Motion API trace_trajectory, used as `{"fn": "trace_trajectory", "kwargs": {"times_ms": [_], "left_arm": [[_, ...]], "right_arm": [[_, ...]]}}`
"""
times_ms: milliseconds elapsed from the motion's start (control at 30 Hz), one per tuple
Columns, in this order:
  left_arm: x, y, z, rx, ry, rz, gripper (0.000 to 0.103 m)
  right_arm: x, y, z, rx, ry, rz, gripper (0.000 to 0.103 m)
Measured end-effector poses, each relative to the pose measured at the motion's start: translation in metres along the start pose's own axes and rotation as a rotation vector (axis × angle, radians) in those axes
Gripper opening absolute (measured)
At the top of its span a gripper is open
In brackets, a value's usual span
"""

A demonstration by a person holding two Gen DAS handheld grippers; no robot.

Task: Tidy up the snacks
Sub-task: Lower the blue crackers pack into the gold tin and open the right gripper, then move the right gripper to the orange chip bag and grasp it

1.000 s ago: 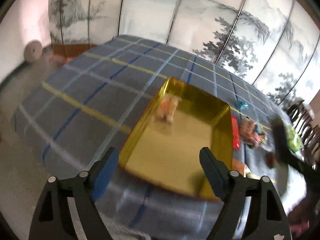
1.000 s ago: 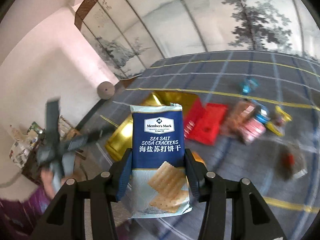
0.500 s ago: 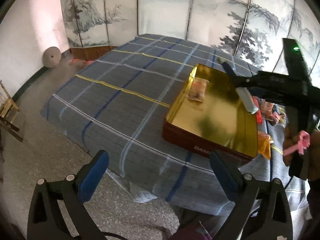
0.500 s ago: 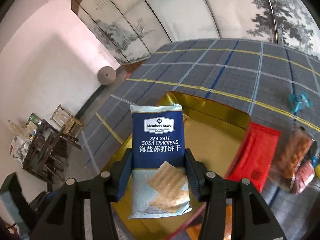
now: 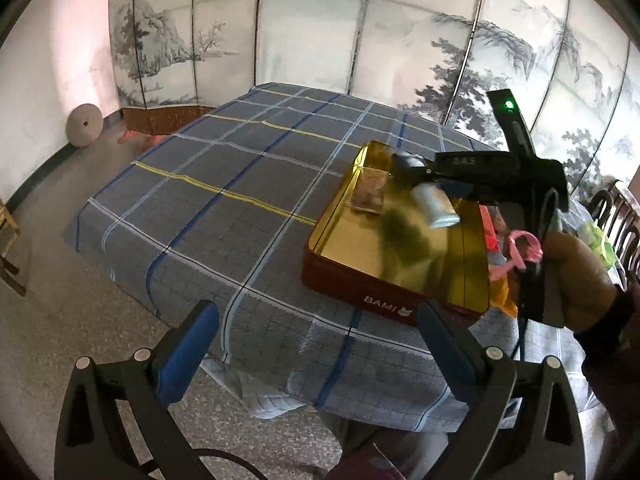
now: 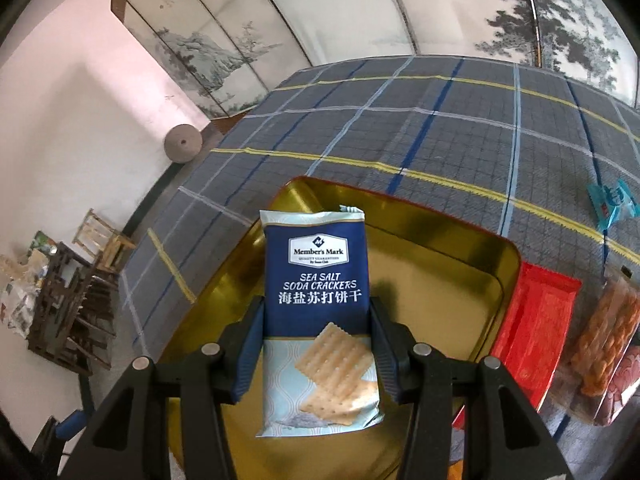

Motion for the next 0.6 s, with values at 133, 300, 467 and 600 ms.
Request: {"fn": "trace_trajectory", "kwargs": {"times_ms": [133, 300, 467, 600], "left_arm": [[0.005, 0.002, 0.006, 0.023, 0.016, -0.034, 0.099], [0.008, 0.004, 0.011, 0.036, 0.003, -0.05, 0.099], [0.018, 0.0, 0.011, 0.039, -0.03, -0.076, 0.099], [0.044, -0.006, 0.009, 0.015, -0.052, -0.13, 0.099]], "right_arm": [[0.006, 0.008, 0.004, 0.019, 0.025, -0.036, 0.053], [0.008, -0.004, 0.059, 0.09, 0.115, 0.038, 0.054], [0.037, -0.071, 0.115, 0.053, 0.018, 0.271, 0.066], [0.054, -0.11, 0.124, -0.015, -0.019, 0.326, 0.067]]}}
Point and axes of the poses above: each gripper's, at about its wrist camera, not at the fingertips, and z roughly against the way its jaws point, x to its right, y to its top, the point moved 10 cm from there along -z, roughly the way its jaws point, and after that the axes turned 2 degrees about -z, right-handed, at the moved point
